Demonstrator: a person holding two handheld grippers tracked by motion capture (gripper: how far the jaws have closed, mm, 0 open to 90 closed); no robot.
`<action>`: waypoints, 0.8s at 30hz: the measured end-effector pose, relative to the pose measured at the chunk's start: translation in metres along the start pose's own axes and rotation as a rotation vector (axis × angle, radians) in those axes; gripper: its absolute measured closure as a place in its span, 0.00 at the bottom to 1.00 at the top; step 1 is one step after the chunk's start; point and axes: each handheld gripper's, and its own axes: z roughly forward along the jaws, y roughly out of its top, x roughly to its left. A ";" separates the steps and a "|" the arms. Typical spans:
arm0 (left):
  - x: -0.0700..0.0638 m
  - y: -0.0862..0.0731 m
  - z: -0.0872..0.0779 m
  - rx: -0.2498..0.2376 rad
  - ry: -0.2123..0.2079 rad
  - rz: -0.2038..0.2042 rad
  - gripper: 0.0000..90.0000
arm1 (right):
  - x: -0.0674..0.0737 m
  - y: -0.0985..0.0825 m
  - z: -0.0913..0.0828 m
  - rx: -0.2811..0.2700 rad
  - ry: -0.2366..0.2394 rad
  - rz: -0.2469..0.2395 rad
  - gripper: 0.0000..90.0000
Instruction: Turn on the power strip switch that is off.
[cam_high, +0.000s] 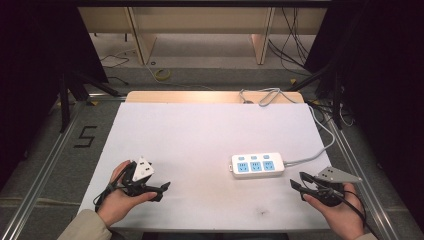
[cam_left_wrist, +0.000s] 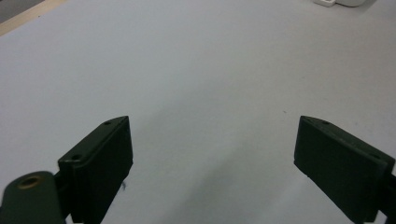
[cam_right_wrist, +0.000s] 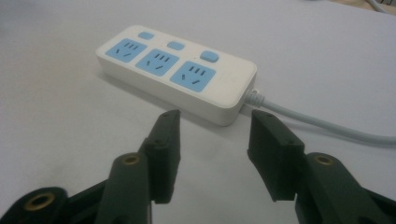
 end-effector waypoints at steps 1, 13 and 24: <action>0.000 0.000 0.000 -0.002 0.004 -0.007 0.13 | 0.000 0.001 -0.001 0.001 -0.006 -0.002 0.63; 0.001 0.000 0.000 0.003 0.011 -0.010 0.14 | 0.003 0.009 -0.009 0.010 -0.037 -0.013 1.00; 0.003 -0.001 0.001 -0.001 0.018 -0.021 0.14 | 0.004 0.017 -0.007 0.030 -0.041 0.006 1.00</action>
